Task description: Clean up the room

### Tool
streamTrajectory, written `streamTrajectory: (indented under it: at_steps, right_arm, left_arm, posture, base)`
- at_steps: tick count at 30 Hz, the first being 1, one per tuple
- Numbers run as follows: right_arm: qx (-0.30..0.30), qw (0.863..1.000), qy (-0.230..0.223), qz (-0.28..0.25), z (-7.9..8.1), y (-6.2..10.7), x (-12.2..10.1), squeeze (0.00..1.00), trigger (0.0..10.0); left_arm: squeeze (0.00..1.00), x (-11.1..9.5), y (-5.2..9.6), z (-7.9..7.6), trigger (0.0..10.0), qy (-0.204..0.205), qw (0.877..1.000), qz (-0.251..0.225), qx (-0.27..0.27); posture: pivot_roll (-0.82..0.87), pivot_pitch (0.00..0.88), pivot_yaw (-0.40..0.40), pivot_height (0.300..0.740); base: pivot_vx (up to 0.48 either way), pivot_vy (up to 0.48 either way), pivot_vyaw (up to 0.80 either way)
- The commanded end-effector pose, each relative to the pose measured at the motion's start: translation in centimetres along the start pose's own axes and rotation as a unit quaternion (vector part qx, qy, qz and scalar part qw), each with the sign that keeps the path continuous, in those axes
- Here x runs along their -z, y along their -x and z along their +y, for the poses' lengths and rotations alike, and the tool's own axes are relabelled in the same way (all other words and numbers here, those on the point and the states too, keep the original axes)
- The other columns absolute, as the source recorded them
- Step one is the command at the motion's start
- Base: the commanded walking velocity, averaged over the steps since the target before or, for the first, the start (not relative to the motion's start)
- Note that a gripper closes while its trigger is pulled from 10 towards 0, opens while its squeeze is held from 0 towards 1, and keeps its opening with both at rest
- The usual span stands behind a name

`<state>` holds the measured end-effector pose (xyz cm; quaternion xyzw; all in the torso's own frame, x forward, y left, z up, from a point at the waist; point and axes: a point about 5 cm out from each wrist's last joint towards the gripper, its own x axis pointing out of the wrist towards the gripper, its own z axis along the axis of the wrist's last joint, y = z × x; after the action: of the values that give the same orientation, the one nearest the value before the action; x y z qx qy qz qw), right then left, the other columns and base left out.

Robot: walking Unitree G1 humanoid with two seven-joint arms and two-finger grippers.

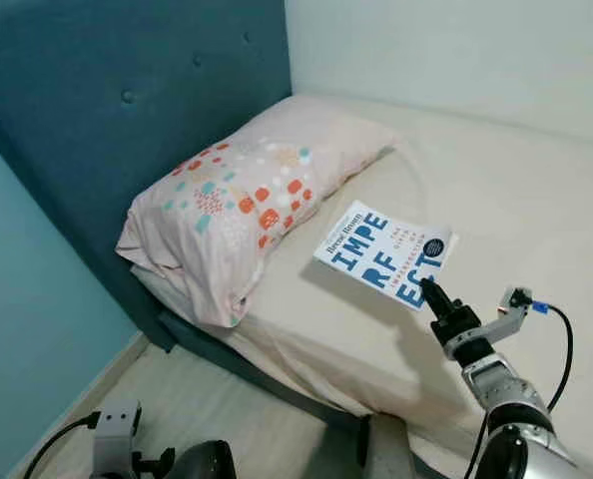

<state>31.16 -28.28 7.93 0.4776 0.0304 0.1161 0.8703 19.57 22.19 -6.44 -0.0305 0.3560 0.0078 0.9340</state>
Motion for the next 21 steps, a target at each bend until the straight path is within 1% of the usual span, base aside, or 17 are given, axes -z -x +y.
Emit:
streamTrajectory:
  at_steps: [1, 3, 4, 5, 6, 8, 9, 10, 11, 13, 15, 17, 19, 20, 21]
  right_arm:
    - [-0.001, 1.000, 0.013, 0.023, 0.4, -0.5, -0.5, 0.00, 0.0]
    - [-0.001, 1.000, 0.013, 0.023, 0.4, -0.5, -0.5, 0.00, 0.0]
    - [-0.002, 0.999, 0.018, 0.034, 0.6, -0.6, -0.5, 0.00, 0.0]
    - [-0.008, 0.999, 0.021, 0.045, 0.7, -0.7, -0.5, 0.00, 0.0]
    - [-0.014, 0.998, 0.022, 0.054, 0.9, -0.9, -0.4, 0.00, 0.0]
    - [-0.040, 0.996, 0.020, 0.074, 1.5, -1.2, 0.0, 0.00, 0.0]
    - [-0.040, 0.996, 0.020, 0.074, 1.5, -1.2, 0.0, 0.00, 0.0]
    - [-0.050, 0.995, 0.018, 0.083, 1.8, -1.6, 0.4, 0.00, 0.0]
    - [-0.061, 0.994, 0.014, 0.090, 2.1, -1.9, 0.7, 0.00, 0.0]
    - [-0.069, 0.993, 0.013, 0.099, 2.5, -2.5, 1.6, 0.00, 0.0]
    - [-0.070, 0.992, 0.014, 0.102, 2.6, -2.6, 1.8, 0.00, 0.0]
    - [-0.065, 0.993, 0.014, 0.093, 2.8, -3.1, 2.0, 0.00, 0.0]
    - [-0.063, 0.994, 0.013, 0.087, 2.9, -3.2, 1.9, 0.00, 0.0]
    - [-0.061, 0.995, 0.011, 0.079, 3.0, -3.4, 1.8, 0.00, 0.0]
    - [-0.061, 0.995, 0.011, 0.079, 3.0, -3.4, 1.8, 0.00, 0.0]
  left_arm:
    - [0.00, 0.2, 0.6, 1.5, 10.0, -0.002, 1.000, -0.004, -0.013]
    - [0.00, 0.2, 0.6, 1.5, 10.0, -0.002, 1.000, -0.004, -0.013]
    - [0.00, 0.2, 0.7, 1.8, 10.0, -0.001, 1.000, -0.008, -0.015]
    - [0.00, 0.3, 0.9, 2.1, 10.0, -0.001, 1.000, -0.014, -0.017]
    - [0.00, 0.2, 1.0, 2.4, 10.0, -0.002, 1.000, -0.020, -0.018]
    - [0.00, 0.4, 1.7, 3.3, 10.0, -0.003, 0.999, -0.036, -0.020]
    - [0.00, 0.4, 1.7, 3.3, 10.0, -0.003, 0.999, -0.036, -0.020]
    - [0.00, 0.2, 1.9, 3.7, 10.0, -0.005, 0.999, -0.047, -0.020]
    - [0.00, 0.2, 2.2, 4.1, 10.0, -0.008, 0.998, -0.057, -0.020]
    - [0.00, -0.2, 2.7, 4.8, 10.0, -0.016, 0.997, -0.079, -0.019]
    - [0.00, -0.3, 3.0, 5.1, 10.0, -0.019, 0.996, -0.087, -0.018]
    - [0.00, -0.8, 3.5, 5.5, 10.0, -0.029, 0.993, -0.110, -0.013]
    - [0.00, -0.9, 3.8, 5.5, 10.0, -0.035, 0.992, -0.118, -0.010]
    - [0.00, -1.0, 4.1, 5.5, 10.0, -0.044, 0.991, -0.126, -0.005]
    - [0.00, -1.0, 4.1, 5.5, 10.0, -0.044, 0.991, -0.126, -0.005]
  posture:
    - [0.05, 0.189, 0.042, 0.565]
    - [0.05, 0.189, 0.042, 0.565]
    - [0.06, 0.196, 0.043, 0.565]
    - [0.07, 0.226, 0.045, 0.565]
    - [0.07, 0.235, 0.047, 0.565]
    - [0.11, 0.306, 0.059, 0.565]
    - [0.11, 0.306, 0.059, 0.565]
    - [0.11, 0.320, 0.062, 0.565]
    - [0.13, 0.353, 0.068, 0.565]
    - [0.15, 0.395, 0.077, 0.565]
    - [0.15, 0.403, 0.078, 0.565]
    - [0.20, 0.460, 0.096, 0.565]
    - [0.20, 0.460, 0.096, 0.565]
    - [0.21, 0.483, 0.101, 0.565]
    - [0.21, 0.483, 0.101, 0.565]
  base:
    - [0.000, 0.000, 0.00]
    - [0.000, 0.000, 0.00]
    - [0.000, 0.000, 0.00]
    - [0.000, 0.000, 0.00]
    - [0.000, 0.000, 0.00]
    - [0.000, 0.000, 0.00]
    - [0.000, 0.000, 0.00]
    - [0.000, 0.000, 0.00]
    - [0.000, 0.000, 0.00]
    - [0.000, 0.000, 0.00]
    - [0.000, 0.000, 0.00]
    - [0.000, 0.000, 0.00]
    - [0.000, 0.000, 0.00]
    - [0.000, 0.000, 0.00]
    - [0.000, 0.000, 0.00]
